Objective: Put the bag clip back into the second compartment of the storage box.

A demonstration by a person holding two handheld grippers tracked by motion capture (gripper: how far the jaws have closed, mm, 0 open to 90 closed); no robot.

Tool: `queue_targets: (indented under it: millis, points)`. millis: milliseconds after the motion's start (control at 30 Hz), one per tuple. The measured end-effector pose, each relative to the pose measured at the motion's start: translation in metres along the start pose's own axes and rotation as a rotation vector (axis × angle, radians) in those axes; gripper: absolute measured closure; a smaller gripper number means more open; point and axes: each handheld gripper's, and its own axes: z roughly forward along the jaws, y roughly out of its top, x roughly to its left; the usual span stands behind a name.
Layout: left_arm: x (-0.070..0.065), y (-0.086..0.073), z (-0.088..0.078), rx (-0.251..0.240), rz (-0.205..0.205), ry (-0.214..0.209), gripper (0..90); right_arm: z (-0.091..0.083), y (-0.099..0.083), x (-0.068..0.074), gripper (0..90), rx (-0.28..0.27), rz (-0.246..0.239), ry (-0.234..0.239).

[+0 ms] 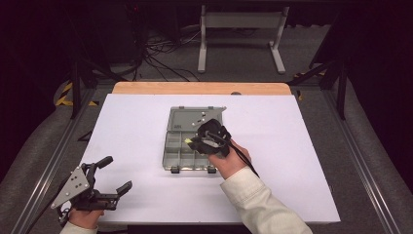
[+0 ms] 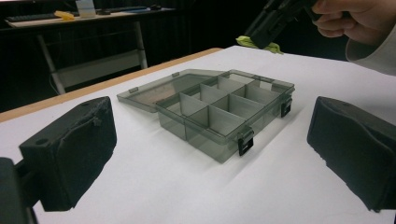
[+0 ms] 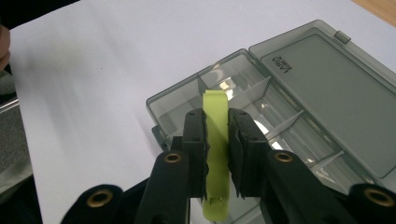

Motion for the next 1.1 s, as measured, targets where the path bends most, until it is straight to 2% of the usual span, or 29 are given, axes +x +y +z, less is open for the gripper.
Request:
queue_targets:
  millis: [333, 667, 933, 1100]
  points:
    - [0.000, 0.000, 0.000, 0.000, 0.000, -0.002, 2.0, 0.014, 0.017, -0.011, 77.7, -0.007, 0.020, -0.021]
    - [0.001, 0.000, 0.001, 0.000, 0.002, -0.004, 2.0, 0.029, 0.028, -0.034, 77.7, -0.012, 0.079, -0.036]
    - [0.001, -0.001, 0.001, 0.005, 0.002, -0.005, 2.1, 0.041, 0.030, -0.045, 77.8, -0.012, 0.117, -0.043]
    - [0.001, -0.001, 0.001, 0.002, 0.002, -0.004, 2.0, 0.047, 0.026, -0.046, 77.7, 0.005, 0.114, -0.030]
